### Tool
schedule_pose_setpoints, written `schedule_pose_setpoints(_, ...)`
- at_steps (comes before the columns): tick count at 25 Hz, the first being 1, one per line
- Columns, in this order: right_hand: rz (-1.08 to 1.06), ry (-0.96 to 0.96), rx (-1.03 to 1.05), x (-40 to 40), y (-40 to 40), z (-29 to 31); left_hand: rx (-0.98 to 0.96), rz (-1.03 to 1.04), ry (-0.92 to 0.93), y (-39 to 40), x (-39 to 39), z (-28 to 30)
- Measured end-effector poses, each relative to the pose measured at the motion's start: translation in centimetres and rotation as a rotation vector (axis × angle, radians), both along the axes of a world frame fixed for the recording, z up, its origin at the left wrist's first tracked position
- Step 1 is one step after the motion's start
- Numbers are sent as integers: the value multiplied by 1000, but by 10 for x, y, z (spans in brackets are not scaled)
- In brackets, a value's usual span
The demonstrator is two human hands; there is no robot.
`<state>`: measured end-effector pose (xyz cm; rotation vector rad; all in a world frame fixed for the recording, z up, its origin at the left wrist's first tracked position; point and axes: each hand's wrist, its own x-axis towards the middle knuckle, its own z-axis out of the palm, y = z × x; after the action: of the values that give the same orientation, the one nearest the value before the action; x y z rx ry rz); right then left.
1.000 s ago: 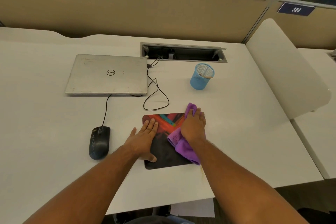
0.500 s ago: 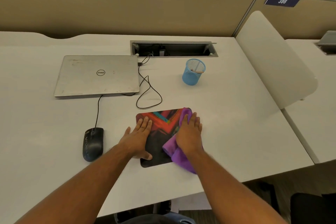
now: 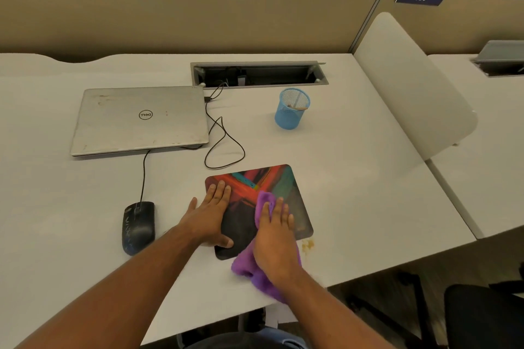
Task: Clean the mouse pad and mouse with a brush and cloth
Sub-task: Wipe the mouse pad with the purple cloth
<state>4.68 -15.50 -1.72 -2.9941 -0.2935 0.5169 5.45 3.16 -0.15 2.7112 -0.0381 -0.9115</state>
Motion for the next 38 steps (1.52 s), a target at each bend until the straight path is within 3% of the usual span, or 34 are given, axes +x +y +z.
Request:
schedule_pose_setpoints(7, -273, 40, -4, 68, -18, 27, -6, -5, 12, -1, -1, 9)
schedule_pose_setpoints(14, -18, -27, 21, -36, 14, -3, -4, -16, -13, -1, -1, 5)
schedule_pose_setpoints(18, -274, -26, -14, 9, -36, 11, 0, -17, 11, 0, 0, 2)
schedule_pose_setpoints(22, -366, -12, -32, 29, -33, 17, -1, -21, 21, 1, 0, 0)
schedule_pose_setpoints(24, -344, -41, 14, 15, -19, 16, -1, -24, 15, 1, 1, -2)
schedule_pose_setpoints(29, -38, -40, -25, -48, 8, -4, 7, -32, 2, 3, 1, -10)
schedule_pose_setpoints(34, -295, -33, -63, 5, -42, 12, 17, -29, 10, 2, 2, -9)
schedule_pose_setpoints(38, -332, -32, -58, 19, -48, 19, 3, -25, 14, 1, 0, -5)
